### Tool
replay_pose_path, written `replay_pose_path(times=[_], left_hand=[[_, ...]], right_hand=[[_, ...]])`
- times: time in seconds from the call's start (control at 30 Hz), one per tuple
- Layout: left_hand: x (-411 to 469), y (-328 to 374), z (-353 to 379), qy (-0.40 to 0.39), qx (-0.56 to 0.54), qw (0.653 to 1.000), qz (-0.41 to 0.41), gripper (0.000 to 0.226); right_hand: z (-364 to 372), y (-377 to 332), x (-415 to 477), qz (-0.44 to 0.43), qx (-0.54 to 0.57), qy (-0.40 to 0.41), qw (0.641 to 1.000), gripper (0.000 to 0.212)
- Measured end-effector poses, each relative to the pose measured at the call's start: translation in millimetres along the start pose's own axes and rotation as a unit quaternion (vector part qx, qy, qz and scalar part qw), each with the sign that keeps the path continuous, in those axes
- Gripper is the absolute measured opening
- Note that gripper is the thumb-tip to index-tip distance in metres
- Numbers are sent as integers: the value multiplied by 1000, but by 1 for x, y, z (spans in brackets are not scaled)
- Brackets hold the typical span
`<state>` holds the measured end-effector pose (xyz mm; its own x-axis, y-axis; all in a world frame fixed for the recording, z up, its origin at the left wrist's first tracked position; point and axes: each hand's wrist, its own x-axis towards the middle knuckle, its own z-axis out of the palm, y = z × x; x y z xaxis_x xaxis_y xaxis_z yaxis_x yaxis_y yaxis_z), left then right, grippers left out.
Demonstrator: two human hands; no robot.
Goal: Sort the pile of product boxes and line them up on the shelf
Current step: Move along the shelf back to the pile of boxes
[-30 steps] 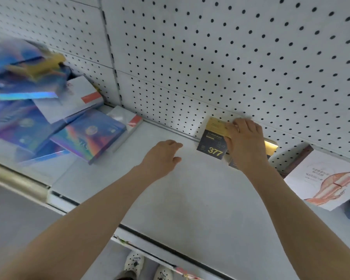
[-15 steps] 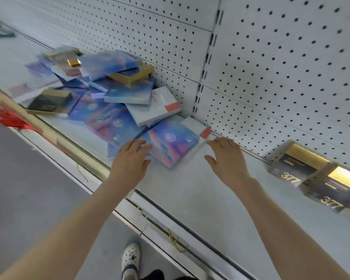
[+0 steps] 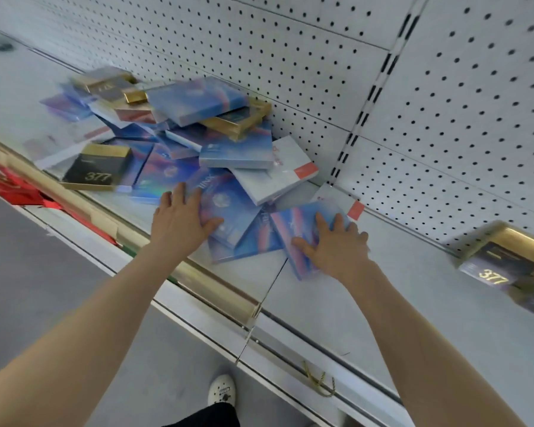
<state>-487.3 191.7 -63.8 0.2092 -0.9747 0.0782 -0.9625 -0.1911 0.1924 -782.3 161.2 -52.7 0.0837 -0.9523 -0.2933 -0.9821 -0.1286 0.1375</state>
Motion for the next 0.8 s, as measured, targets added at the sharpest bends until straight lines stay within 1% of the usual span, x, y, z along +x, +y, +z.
replay_pose_path(times=[0.07, 0.13, 0.17, 0.23, 0.3, 0.33, 0.4, 0.47, 0.5, 0.57, 0.6, 0.63, 0.7, 0.8], left_hand=[[6, 1, -3, -6, -23, 999, -32, 87], [11, -1, -4, -33, -33, 997, -62, 92], [12, -2, -3, -46, -42, 995, -71, 95], [10, -1, -1, -68, -68, 991, -91, 98], [3, 3, -4, -97, -100, 983, -116, 92], [-3, 6, -6, -117, -127, 977, -128, 88], [-18, 9, -7, -136, -188, 961, -151, 79], [-32, 9, -11, -115, -262, 941, -180, 74], [-38, 9, -15, -98, -321, 921, -197, 72], [-48, 13, -27, -65, -425, 879, -207, 66], [-52, 15, -32, -51, -446, 871, -201, 62], [-57, 18, -36, -37, -454, 869, -194, 58], [-65, 25, -43, -17, -469, 863, -187, 54], [-79, 35, -43, 14, -508, 837, -204, 50]], right_hand=[[1, -1, -11, 30, -3, 17, 999, 87], [-3, 1, -16, 37, 24, 17, 999, 86], [-6, 3, -16, 27, 33, 19, 999, 87], [-10, 11, -6, -39, 43, 33, 998, 94], [-15, 17, 7, -118, 56, 12, 991, 107], [-17, 20, 13, -139, 55, -7, 989, 113], [-21, 23, 21, -147, 45, -23, 988, 121], [-22, 25, 25, -127, 41, -5, 991, 122], [-22, 26, 26, -111, 44, 3, 993, 120], [-20, 33, 28, -83, 80, 3, 993, 109], [-20, 38, 28, -77, 119, -2, 990, 97], [-19, 45, 28, -77, 168, -4, 983, 81], [-20, 59, 24, -75, 265, -1, 961, 51], [-25, 77, 11, -73, 374, 24, 924, 29]])
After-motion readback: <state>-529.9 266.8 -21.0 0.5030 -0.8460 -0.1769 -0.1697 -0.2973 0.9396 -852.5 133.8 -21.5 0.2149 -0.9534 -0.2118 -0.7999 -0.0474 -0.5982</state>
